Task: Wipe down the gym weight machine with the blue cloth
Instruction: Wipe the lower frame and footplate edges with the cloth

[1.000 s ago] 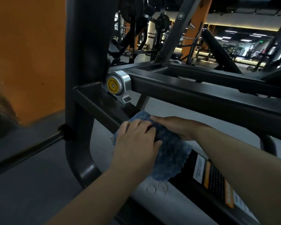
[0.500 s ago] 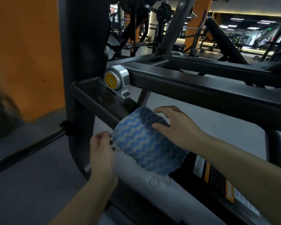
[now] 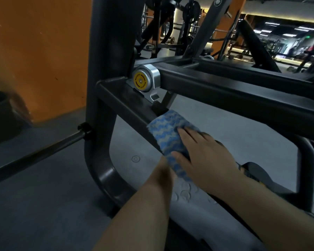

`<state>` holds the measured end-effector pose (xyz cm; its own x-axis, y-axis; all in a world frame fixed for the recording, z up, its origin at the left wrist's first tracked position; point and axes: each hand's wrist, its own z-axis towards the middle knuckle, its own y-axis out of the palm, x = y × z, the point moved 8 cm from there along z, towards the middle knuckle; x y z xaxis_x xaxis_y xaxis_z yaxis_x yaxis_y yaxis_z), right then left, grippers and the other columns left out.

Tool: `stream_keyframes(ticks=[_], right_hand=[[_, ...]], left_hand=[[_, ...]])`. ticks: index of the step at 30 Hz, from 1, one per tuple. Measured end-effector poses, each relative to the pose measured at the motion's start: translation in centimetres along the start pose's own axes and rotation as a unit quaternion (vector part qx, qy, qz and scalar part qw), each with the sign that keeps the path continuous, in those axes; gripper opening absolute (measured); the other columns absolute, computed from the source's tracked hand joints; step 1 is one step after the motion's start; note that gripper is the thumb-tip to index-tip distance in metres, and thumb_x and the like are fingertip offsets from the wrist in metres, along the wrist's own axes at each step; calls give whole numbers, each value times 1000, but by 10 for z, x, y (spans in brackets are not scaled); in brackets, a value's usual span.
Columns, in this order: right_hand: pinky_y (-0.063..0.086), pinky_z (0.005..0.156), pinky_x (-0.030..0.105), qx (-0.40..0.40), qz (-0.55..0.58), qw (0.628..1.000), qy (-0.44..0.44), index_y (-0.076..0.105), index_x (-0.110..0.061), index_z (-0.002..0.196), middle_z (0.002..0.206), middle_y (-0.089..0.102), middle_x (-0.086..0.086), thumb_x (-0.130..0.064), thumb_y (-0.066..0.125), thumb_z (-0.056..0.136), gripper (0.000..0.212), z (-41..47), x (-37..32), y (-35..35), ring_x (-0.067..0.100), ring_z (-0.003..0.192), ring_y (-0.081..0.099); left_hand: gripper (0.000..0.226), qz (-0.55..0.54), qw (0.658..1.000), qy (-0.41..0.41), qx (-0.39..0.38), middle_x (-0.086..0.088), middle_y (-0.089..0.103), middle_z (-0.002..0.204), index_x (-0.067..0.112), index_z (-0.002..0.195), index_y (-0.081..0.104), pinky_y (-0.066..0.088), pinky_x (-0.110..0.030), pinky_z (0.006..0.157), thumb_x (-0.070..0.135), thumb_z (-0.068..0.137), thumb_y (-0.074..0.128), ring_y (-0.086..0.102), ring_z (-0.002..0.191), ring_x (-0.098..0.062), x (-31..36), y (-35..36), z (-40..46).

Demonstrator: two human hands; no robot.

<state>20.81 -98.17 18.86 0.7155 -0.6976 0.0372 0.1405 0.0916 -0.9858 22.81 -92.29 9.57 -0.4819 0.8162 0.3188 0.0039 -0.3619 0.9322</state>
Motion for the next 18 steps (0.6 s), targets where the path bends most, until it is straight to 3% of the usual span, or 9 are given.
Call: stream_keyframes(ticks=[1, 2, 3, 4, 8, 10, 14, 16, 18], right_hand=[[30, 107, 33, -1, 3, 1000, 1, 8, -27, 150, 154, 18, -8, -55, 27, 95, 64, 3, 2, -1, 15, 135, 28], [31, 106, 34, -5, 12, 1000, 2, 9, -27, 149, 154, 18, -7, -54, 29, 95, 64, 4, 3, -1, 17, 134, 30], [32, 106, 35, -9, 21, 1000, 2, 10, -26, 149, 154, 17, -6, -53, 31, 96, 63, 6, 3, -1, 18, 134, 31], [33, 107, 35, -15, 32, 999, -2, 10, -27, 149, 155, 14, -5, -50, 32, 96, 62, 6, 2, 0, 19, 134, 30], [25, 114, 36, -21, 60, 997, -52, 10, -29, 150, 157, 8, -7, -36, 34, 100, 56, 6, -10, 0, 19, 141, 17], [21, 114, 35, -49, 63, 995, -52, 6, -25, 151, 157, 11, -6, -36, 36, 100, 61, 9, -13, 4, 21, 143, 14], [33, 105, 35, -29, 115, 993, 8, 1, -18, 151, 154, 19, 5, -48, 47, 93, 80, 23, -9, -3, 24, 135, 30], [30, 107, 35, -35, 112, 993, 25, 14, -14, 148, 154, 11, 6, -56, 51, 88, 83, 29, -11, -2, 27, 136, 23], [26, 107, 35, -43, 105, 993, 28, 30, -11, 141, 150, 18, 6, -57, 52, 86, 75, 37, -16, 0, 28, 135, 20]], left_hand=[[74, -27, 998, -18, 52, 6, 56, 125, 16, 111, 65, 47, -6, 52, 28, 44, 94, 67, 84, -4, -5, -13, 5], [48, -1, 995, -37, 94, -1, 59, 122, 13, 115, 59, 48, -10, 50, 19, 72, 80, 65, 93, -14, -3, -19, 0], [20, 70, 979, -88, 173, -6, 66, 109, 11, 107, 60, 51, -14, 52, 18, 89, 62, 63, 92, -22, -5, -25, -3], [13, 132, 973, -107, 155, -7, 70, 97, 10, 100, 63, 54, -19, 59, 14, 93, 53, 63, 90, -24, -5, -26, -1], [20, 149, 969, -72, 183, -10, 68, 100, 7, 105, 61, 52, -29, 85, 4, 94, 46, 64, 93, -20, 32, -41, -15], [20, 115, 967, -81, 214, -10, 68, 103, 8, 110, 59, 52, -28, 82, 7, 94, 47, 65, 93, -17, 42, -38, -22], [16, 91, 956, -84, 264, -10, 68, 92, 5, 103, 60, 56, -29, 71, 14, 95, 49, 67, 81, -17, 59, -25, -32], [18, 75, 956, -70, 273, -11, 68, 95, 5, 95, 60, 53, -34, 86, 18, 96, 48, 65, 88, -20, 66, -15, -37], [24, 59, 958, -59, 276, -13, 67, 104, 5, 99, 59, 49, -37, 95, 25, 97, 46, 64, 98, -23, 72, -7, -40]])
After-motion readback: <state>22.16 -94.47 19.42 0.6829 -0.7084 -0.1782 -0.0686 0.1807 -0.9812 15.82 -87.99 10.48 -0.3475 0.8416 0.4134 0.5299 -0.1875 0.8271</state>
